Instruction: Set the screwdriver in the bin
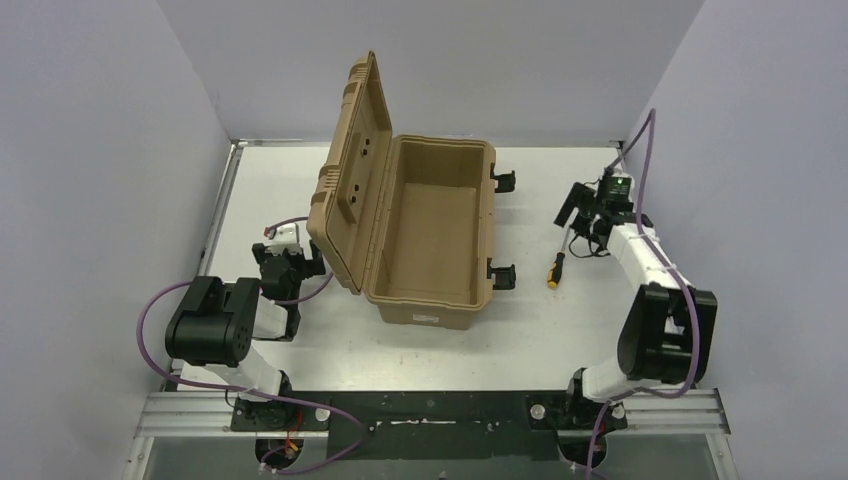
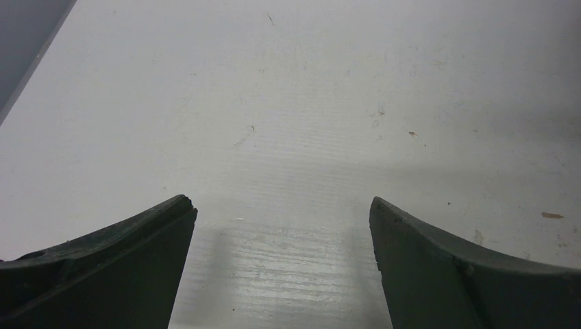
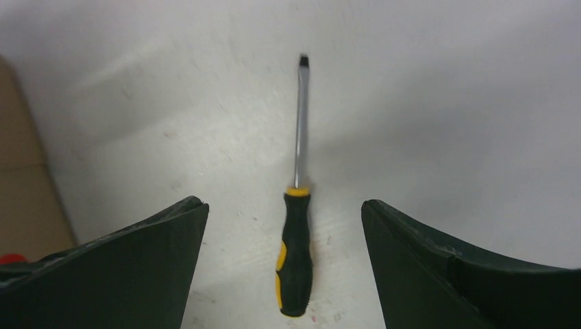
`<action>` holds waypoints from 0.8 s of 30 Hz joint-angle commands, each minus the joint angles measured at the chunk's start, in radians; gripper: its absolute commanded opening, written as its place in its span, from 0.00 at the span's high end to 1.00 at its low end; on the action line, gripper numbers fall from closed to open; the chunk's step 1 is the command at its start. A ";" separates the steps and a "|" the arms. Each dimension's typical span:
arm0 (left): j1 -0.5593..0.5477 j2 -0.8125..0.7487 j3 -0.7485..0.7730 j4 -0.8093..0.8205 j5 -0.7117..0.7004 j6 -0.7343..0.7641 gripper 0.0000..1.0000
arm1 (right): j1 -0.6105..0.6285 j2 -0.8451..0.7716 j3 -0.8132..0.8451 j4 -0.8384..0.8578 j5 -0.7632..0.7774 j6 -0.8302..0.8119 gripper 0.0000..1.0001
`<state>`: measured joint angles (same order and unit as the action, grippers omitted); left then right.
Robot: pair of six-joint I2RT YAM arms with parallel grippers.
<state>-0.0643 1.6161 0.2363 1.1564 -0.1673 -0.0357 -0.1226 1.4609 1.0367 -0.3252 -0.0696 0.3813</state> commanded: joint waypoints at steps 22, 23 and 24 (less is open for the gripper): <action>0.004 -0.001 0.018 0.059 0.006 0.009 0.03 | 0.102 0.194 0.331 -0.386 0.088 -0.082 1.00; 0.005 0.001 0.018 0.059 0.006 0.009 0.03 | 0.103 0.184 0.381 -0.421 0.085 -0.078 1.00; 0.005 0.000 0.018 0.060 0.006 0.009 0.03 | 0.105 0.172 0.448 -0.438 0.079 -0.074 1.00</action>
<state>-0.0643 1.6161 0.2363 1.1568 -0.1673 -0.0357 -0.0143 1.7554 1.2728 -0.6872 -0.0032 0.3145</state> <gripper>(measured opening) 0.971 0.228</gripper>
